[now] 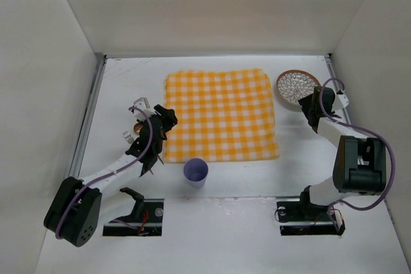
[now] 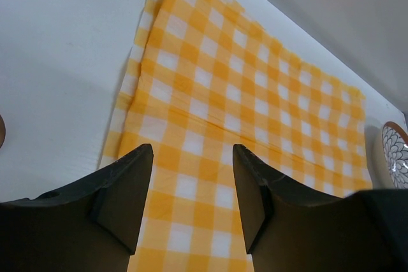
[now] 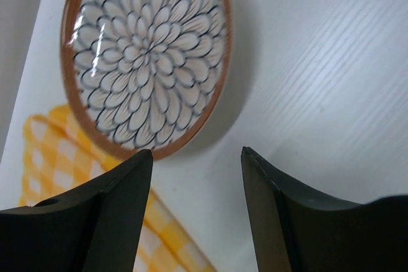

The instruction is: Set the dinner table for one person

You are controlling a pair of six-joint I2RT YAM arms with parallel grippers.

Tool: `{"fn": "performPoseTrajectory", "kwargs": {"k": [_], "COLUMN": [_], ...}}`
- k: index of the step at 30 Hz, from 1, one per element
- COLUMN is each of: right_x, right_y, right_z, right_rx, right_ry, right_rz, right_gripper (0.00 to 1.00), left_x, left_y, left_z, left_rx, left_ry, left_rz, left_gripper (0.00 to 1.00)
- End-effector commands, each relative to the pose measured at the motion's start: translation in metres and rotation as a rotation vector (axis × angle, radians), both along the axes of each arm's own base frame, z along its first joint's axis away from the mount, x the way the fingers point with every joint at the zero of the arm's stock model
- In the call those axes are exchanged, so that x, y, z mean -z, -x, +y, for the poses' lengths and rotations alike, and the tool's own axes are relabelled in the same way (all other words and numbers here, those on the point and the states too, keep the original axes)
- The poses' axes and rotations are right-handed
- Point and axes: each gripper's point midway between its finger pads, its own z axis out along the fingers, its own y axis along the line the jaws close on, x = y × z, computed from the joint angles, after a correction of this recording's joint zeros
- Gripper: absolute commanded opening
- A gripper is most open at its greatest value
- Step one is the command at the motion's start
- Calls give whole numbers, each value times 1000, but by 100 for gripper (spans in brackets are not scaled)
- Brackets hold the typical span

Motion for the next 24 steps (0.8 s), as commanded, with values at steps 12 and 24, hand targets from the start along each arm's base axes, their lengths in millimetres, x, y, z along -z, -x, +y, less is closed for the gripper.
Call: {"fn": "performPoseTrajectory", "kwargs": {"k": [12,24], "right_x": [23,30], "right_y": [-43,-63], "right_z": [-40,-35], "right_rx": [48,22], "right_ry": [-106,-146], "right_rz": [-34,-32], "right_gripper": [58,45], "left_x": [-16,-11], "left_y": [-5,-7], "left_z": [-8,-11], "left_rx": [12,18], "left_ry": [1,-6], "left_rz": [-80,-68], "left_gripper": [51,51]}}
